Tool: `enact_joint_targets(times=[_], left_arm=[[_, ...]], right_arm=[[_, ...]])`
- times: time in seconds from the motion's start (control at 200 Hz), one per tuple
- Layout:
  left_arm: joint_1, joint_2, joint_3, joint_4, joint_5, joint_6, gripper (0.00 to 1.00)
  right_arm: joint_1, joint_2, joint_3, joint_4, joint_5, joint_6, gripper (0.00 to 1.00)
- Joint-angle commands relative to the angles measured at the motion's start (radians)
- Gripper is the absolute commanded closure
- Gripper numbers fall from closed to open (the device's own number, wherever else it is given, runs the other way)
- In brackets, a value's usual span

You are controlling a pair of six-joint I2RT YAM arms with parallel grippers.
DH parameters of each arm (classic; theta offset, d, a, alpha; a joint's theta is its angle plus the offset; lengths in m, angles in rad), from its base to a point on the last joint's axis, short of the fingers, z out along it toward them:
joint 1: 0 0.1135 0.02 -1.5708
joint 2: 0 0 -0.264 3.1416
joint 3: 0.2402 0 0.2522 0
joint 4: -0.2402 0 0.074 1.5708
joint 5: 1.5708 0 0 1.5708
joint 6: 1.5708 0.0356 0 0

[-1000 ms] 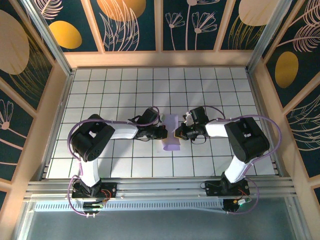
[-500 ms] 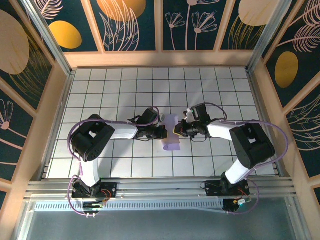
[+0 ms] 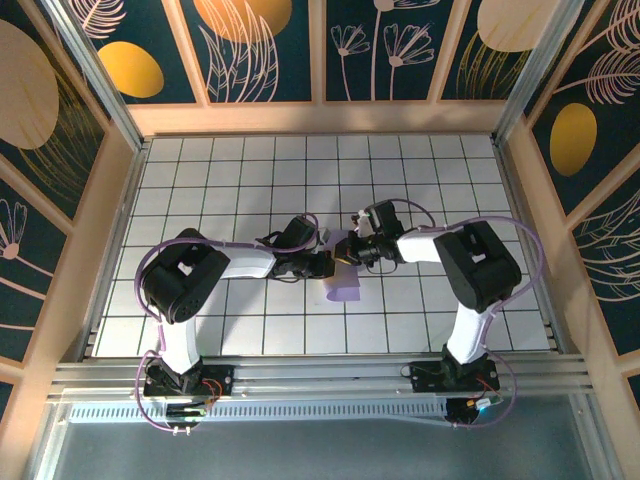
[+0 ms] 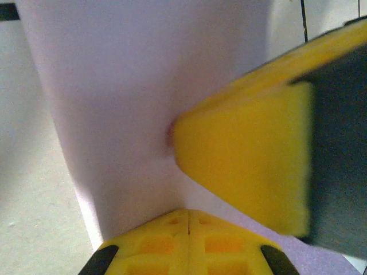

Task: Fold a paper plane with a square sheet of paper (fold left side to right side)
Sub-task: Hold the square sheet of paper at the center of the table, then first fold the square sheet of paper in half at the center of the table.

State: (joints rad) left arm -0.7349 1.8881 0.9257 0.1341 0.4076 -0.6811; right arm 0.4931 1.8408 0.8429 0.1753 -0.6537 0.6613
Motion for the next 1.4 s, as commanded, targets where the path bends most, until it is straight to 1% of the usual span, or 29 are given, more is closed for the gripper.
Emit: enact_joint_targets(times=[0.0, 0.29, 0.475, 0.746, 1.001, 1.081, 1.216, 1.306, 1.396], left_arm=[[-0.002, 0.036, -0.028, -0.033, -0.007, 0.015, 0.97], [-0.009, 0.025, -0.052, -0.028, 0.000, 0.011, 0.97], [-0.027, -0.005, -0.092, -0.038, 0.011, 0.000, 0.97], [-0.059, -0.095, -0.211, -0.043, 0.032, -0.033, 0.96], [-0.061, -0.165, -0.297, -0.015, 0.050, -0.071, 0.95], [-0.061, -0.169, -0.282, -0.014, 0.044, -0.085, 0.94], [-0.055, -0.169, -0.204, -0.100, -0.021, -0.072, 0.94], [-0.036, -0.209, -0.167, -0.106, -0.031, -0.068, 0.91], [-0.025, -0.213, -0.131, -0.118, -0.035, -0.051, 0.90]], right_arm=[[0.009, 0.033, 0.036, -0.016, 0.026, -0.019, 1.00], [0.008, 0.069, 0.035, -0.133, 0.132, -0.069, 1.00], [-0.003, 0.075, 0.015, -0.152, 0.168, -0.073, 1.00], [-0.028, 0.071, 0.002, -0.156, 0.169, -0.081, 1.00], [-0.028, 0.074, 0.010, -0.166, 0.165, -0.089, 1.00], [-0.028, 0.074, 0.008, -0.164, 0.159, -0.089, 1.00], [-0.027, 0.066, 0.004, -0.159, 0.152, -0.086, 1.00], [-0.027, 0.060, 0.006, -0.163, 0.155, -0.089, 1.00], [-0.027, 0.059, 0.006, -0.166, 0.161, -0.089, 1.00]])
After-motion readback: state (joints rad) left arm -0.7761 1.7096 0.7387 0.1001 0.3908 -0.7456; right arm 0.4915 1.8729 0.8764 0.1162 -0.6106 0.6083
